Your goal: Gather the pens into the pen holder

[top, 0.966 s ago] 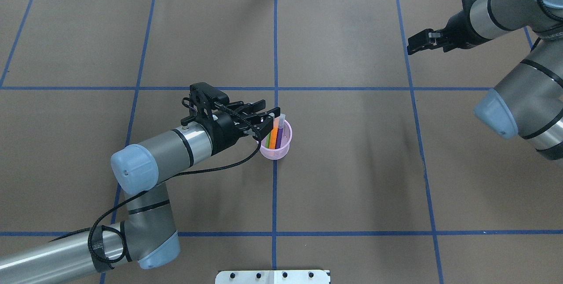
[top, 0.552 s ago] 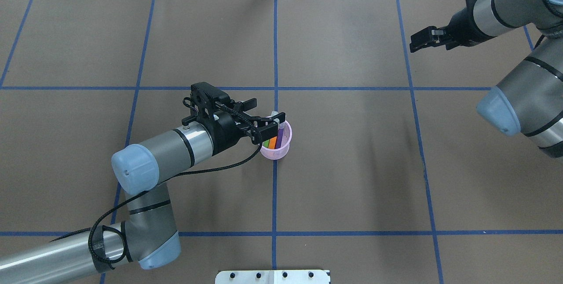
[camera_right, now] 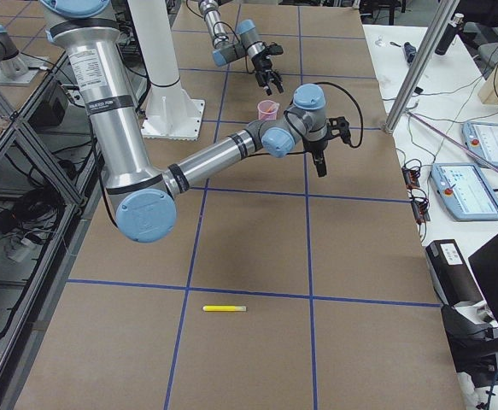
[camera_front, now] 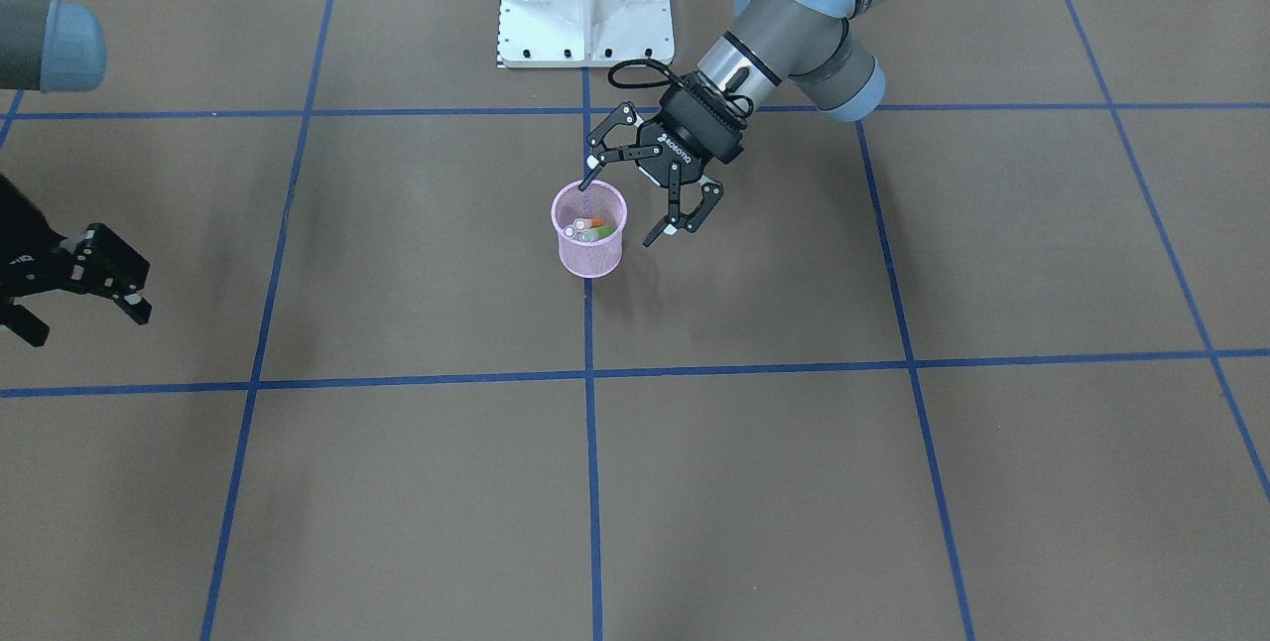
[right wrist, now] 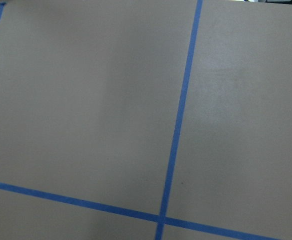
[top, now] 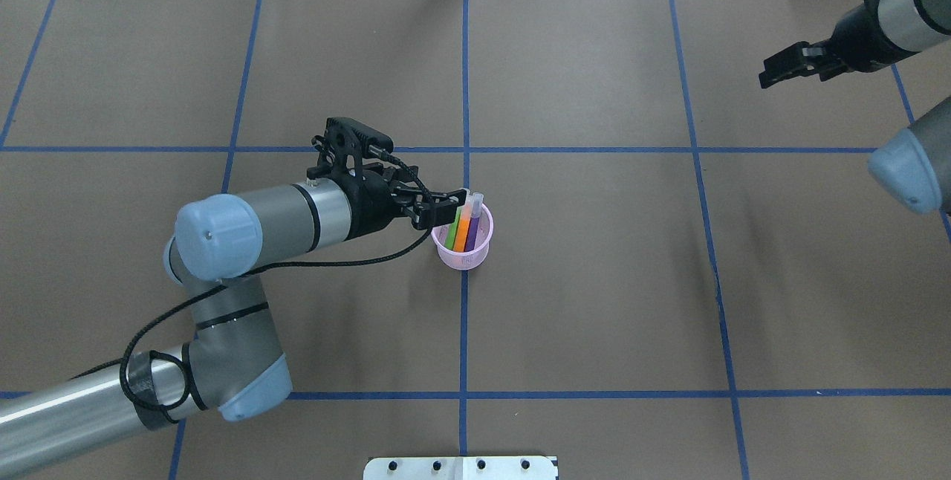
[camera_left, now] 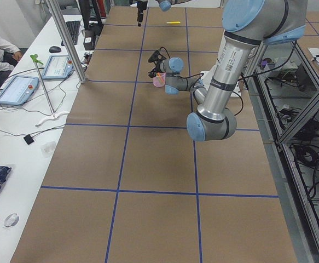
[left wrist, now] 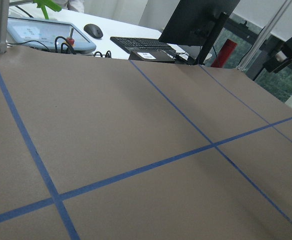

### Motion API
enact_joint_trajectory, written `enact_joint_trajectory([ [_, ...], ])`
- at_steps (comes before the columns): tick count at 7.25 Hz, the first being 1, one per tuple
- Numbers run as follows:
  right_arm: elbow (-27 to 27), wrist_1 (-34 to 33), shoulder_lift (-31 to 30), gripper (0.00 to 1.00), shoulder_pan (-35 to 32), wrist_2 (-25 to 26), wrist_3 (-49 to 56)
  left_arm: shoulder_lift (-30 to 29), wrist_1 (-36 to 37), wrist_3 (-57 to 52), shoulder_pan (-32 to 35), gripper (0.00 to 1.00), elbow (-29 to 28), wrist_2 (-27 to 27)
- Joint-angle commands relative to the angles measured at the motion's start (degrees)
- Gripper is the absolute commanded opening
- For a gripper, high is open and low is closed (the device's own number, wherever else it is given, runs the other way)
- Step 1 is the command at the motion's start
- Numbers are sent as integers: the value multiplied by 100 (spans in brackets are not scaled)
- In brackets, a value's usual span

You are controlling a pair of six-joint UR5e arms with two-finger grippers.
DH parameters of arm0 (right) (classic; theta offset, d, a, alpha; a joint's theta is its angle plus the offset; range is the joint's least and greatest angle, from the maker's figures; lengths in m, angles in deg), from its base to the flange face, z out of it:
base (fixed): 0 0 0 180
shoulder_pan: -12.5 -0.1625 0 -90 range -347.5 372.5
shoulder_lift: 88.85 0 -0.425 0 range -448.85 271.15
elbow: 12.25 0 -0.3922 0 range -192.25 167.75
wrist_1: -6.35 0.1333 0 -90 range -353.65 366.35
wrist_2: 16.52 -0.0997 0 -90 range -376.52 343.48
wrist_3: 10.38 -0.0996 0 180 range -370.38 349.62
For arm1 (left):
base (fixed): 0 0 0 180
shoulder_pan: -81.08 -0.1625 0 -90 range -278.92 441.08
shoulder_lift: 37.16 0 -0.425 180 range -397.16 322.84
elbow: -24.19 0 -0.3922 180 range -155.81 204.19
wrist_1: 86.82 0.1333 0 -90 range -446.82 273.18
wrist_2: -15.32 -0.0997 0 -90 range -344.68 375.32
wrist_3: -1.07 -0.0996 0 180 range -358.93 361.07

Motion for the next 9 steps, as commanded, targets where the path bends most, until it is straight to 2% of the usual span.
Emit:
enact_joint_trajectory([
  [1,-191,29,-817,100,-546,-139,1291,-3,1025,3,1031,100,77,1940],
  [3,-200,55,-1704,100,-890,-131,2311,14,1800,-76,2060,100,129,3350],
  [4,-269,499,-2231,100,-961,-131,2490,49,1803,-76,2213,100,138,3530],
  [5,-644,1400,-2671,100,-996,-131,2466,76,1803,-76,2223,100,130,3532],
  [6,-1274,2253,-2841,99,-1005,-131,2422,76,1803,-76,2232,100,138,3532],
  [7,-1855,3140,-2869,98,-1023,-183,1891,76,1803,-76,2223,100,164,3532],
  [8,-2313,4028,-2886,98,-1014,-192,1276,85,1803,-76,2223,100,217,3523],
  [9,-2483,4498,-3026,97,-1014,-210,1088,93,1803,-76,2214,100,226,3505],
])
